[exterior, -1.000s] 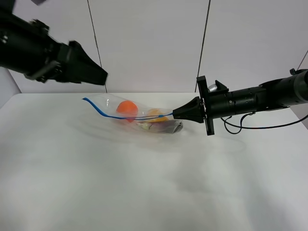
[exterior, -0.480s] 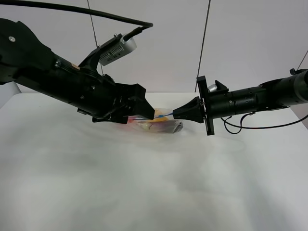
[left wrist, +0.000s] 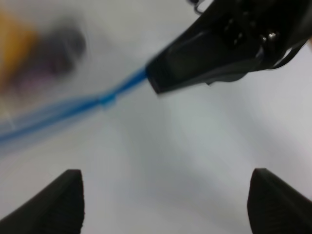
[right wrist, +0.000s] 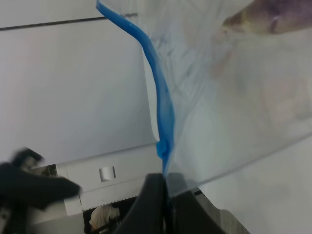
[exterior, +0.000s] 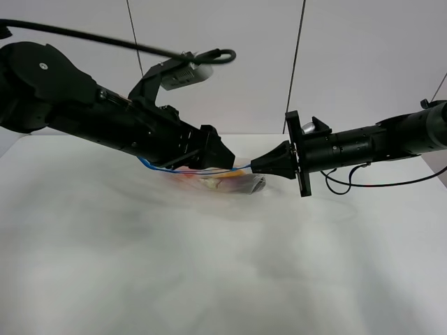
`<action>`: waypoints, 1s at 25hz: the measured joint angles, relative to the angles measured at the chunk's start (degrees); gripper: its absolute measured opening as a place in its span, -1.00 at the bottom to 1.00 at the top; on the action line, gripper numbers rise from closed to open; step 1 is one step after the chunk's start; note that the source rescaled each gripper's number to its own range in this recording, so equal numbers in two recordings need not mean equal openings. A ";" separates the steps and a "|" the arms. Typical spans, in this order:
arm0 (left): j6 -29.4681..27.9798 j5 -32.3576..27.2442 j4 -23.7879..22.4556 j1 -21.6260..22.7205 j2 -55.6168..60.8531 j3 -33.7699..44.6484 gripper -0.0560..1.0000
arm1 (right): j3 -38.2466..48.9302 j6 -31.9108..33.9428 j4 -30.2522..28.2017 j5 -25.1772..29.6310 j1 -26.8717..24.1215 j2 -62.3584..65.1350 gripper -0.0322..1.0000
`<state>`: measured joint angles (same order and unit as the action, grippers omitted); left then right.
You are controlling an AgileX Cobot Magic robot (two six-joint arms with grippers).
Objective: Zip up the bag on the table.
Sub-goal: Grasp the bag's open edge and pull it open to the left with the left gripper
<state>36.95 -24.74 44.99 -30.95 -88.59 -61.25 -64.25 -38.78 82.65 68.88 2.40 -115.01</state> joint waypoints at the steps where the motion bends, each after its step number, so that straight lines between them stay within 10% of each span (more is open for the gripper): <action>1: 6.92 1.21 0.16 0.00 0.00 0.00 0.78 | 0.00 0.00 0.00 0.00 0.00 0.00 -0.94; 6: 34.95 2.98 0.59 0.00 0.00 0.00 0.78 | 0.00 0.00 0.00 0.00 0.00 0.00 -0.94; 14: 59.80 9.79 14.82 -2.78 -0.53 0.00 0.78 | 0.00 0.00 0.00 0.00 0.00 0.00 -0.94; 25: 72.48 19.48 21.04 -8.67 -10.60 0.00 0.78 | 0.00 0.05 0.00 0.00 0.00 0.00 -0.94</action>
<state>109.43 -5.26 66.03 -39.62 -99.18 -61.25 -64.25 -38.73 82.65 68.88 2.40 -115.01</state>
